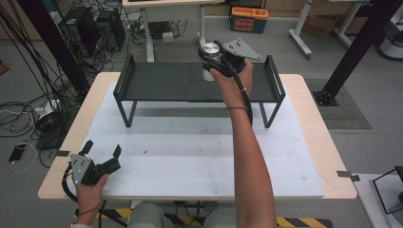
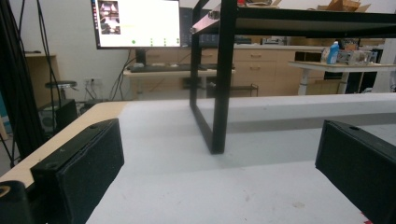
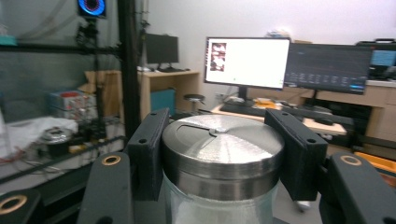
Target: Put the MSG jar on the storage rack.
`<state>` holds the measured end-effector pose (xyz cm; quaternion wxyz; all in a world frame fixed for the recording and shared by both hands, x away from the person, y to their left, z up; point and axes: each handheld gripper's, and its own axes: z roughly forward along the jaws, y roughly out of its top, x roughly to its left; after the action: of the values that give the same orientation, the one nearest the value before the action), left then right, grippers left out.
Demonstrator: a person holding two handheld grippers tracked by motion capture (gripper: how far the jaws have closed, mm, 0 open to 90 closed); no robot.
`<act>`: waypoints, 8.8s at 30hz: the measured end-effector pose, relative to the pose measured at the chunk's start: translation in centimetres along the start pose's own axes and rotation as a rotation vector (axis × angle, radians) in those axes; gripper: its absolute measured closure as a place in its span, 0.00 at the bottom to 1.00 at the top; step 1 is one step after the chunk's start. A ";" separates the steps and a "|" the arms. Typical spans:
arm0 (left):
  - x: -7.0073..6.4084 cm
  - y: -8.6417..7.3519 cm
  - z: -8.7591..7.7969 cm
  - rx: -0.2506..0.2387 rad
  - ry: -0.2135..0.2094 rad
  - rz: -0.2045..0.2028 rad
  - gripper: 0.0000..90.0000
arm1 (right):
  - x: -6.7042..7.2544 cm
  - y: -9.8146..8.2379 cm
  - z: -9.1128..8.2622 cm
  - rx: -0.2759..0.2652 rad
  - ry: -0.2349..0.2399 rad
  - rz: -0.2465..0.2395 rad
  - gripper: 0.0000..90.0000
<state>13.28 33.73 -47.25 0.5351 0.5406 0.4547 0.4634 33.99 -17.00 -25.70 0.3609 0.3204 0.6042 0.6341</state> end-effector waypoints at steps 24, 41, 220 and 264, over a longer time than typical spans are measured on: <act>0.0 0.0 0.0 0.002 -0.001 0.000 0.01 | -0.2 -2.8 4.1 0.070 -0.116 0.012 0.47; 0.0 0.0 0.0 0.000 -0.001 0.000 0.02 | -0.3 -4.0 4.0 0.099 -0.115 0.046 0.47; -0.3 0.3 0.1 0.020 0.013 0.009 0.02 | 0.7 -21.6 -22.8 0.011 -0.349 0.015 0.03; -0.2 0.4 0.1 0.027 0.012 0.004 0.02 | 0.6 -21.3 -22.7 0.027 -0.345 0.014 0.01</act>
<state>13.38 33.46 -46.83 0.5242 0.5459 0.4628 0.4615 16.08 -28.39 -48.42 0.4501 0.4335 0.5397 0.5640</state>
